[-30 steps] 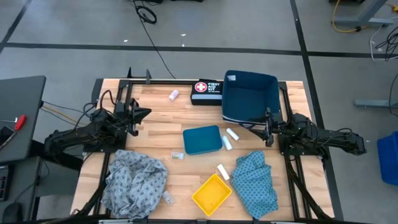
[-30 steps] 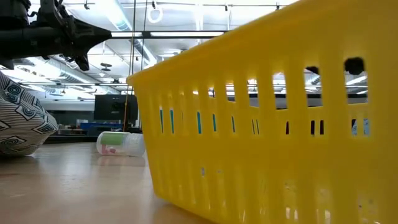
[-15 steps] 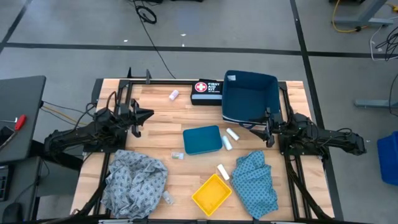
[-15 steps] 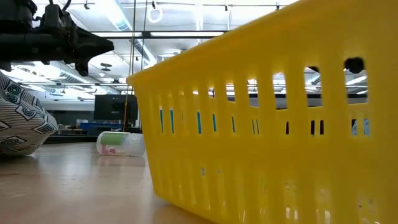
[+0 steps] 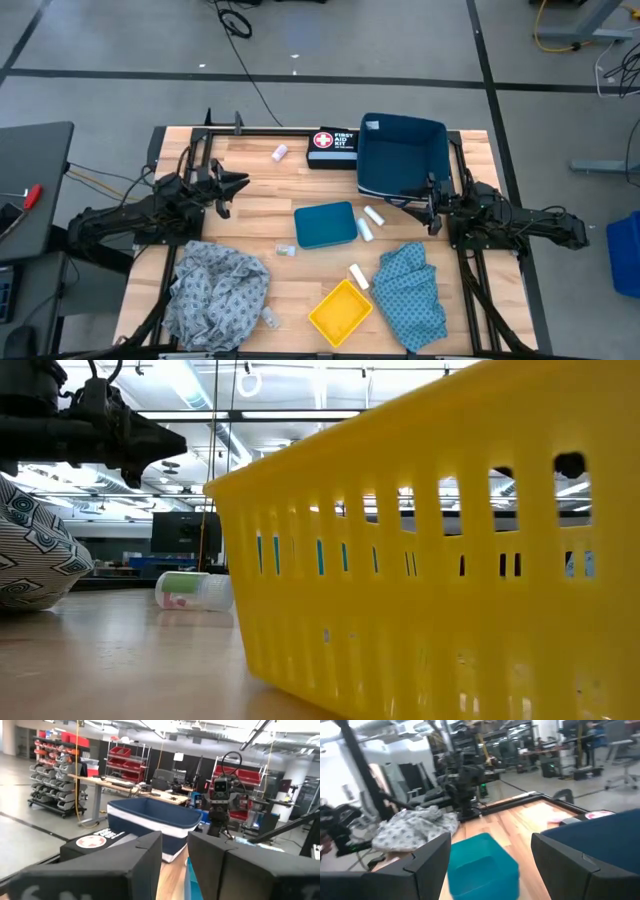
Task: Pick & place medical supplies in basket/bin
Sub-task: Put the blue patient gown into the white and blue bin
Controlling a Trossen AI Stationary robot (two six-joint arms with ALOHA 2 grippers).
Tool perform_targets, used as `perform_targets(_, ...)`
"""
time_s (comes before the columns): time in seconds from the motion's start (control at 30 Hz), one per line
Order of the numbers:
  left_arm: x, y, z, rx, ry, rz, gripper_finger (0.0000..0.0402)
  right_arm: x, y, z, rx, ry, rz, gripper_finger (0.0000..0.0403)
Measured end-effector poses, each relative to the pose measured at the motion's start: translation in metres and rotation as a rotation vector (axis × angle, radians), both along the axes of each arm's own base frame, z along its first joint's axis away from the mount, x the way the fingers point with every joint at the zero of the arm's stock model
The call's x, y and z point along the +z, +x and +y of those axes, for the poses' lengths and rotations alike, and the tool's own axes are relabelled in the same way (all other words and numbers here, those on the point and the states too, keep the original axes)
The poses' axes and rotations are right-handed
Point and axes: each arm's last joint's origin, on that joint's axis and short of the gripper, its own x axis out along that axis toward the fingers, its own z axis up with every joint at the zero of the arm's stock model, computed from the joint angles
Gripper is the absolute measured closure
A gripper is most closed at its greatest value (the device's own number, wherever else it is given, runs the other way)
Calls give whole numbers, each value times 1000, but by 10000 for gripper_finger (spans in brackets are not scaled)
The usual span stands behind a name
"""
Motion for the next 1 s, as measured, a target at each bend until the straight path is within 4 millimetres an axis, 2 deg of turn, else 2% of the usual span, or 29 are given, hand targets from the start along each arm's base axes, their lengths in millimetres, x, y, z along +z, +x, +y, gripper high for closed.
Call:
perform_targets(0.17, -3, 2, 1, 18, 15, 43, 281, -6, 3, -1, -23, 11, 67, 116)
perform_targets(0.3, -5, 4, 2, 21, 22, 71, 230, -11, 8, -3, -71, -10, 128, 116)
perform_targets(0.4, -6, 5, 2, 23, 40, 92, 187, -9, 13, -5, -93, -112, 133, 117)
perform_targets(0.53, -6, 5, 2, 25, 53, 101, 152, 0, 18, -6, -115, -177, 44, 125)
perform_targets(0.73, -6, 5, 2, 21, 57, 102, 147, 13, 28, -6, -65, -85, 49, 131)
perform_targets(1.0, -6, 6, 2, 15, 70, 106, 148, 35, 61, 5, 50, -180, 159, 84)
